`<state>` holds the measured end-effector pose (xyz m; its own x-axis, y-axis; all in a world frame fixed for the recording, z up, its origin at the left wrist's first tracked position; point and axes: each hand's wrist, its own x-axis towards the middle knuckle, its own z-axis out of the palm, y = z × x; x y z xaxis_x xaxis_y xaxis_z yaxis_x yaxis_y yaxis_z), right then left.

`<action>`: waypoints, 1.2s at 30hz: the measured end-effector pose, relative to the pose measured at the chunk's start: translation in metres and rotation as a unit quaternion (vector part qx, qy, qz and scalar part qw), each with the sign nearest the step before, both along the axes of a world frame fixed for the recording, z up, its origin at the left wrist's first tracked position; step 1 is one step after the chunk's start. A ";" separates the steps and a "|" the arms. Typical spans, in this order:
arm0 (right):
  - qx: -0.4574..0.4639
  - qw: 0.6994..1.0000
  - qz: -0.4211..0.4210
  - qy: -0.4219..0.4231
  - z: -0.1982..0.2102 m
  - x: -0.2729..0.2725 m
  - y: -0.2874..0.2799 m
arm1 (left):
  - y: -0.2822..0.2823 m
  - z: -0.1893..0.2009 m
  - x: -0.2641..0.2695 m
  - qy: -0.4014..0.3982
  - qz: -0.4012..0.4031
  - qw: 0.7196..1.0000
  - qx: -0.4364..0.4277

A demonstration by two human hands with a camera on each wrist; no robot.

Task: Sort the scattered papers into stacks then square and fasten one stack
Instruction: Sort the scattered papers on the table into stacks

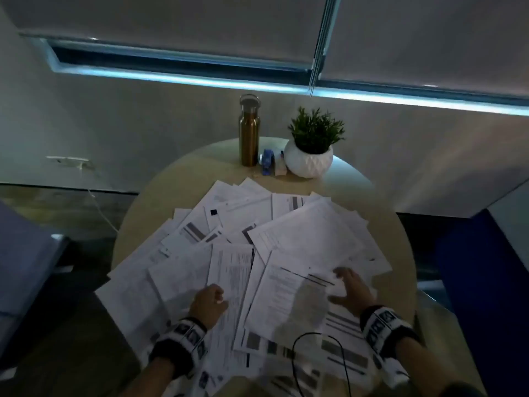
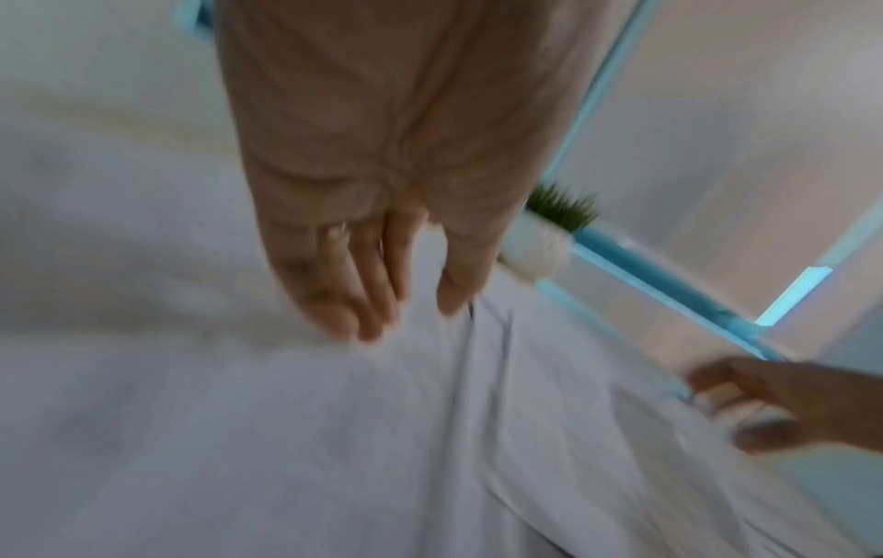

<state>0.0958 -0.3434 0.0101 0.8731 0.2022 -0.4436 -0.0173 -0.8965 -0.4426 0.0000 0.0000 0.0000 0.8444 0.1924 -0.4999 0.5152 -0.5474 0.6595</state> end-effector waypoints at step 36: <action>0.123 0.920 -0.363 0.085 -0.001 0.055 0.041 | -0.015 -0.043 0.035 -0.007 0.159 0.972 -0.171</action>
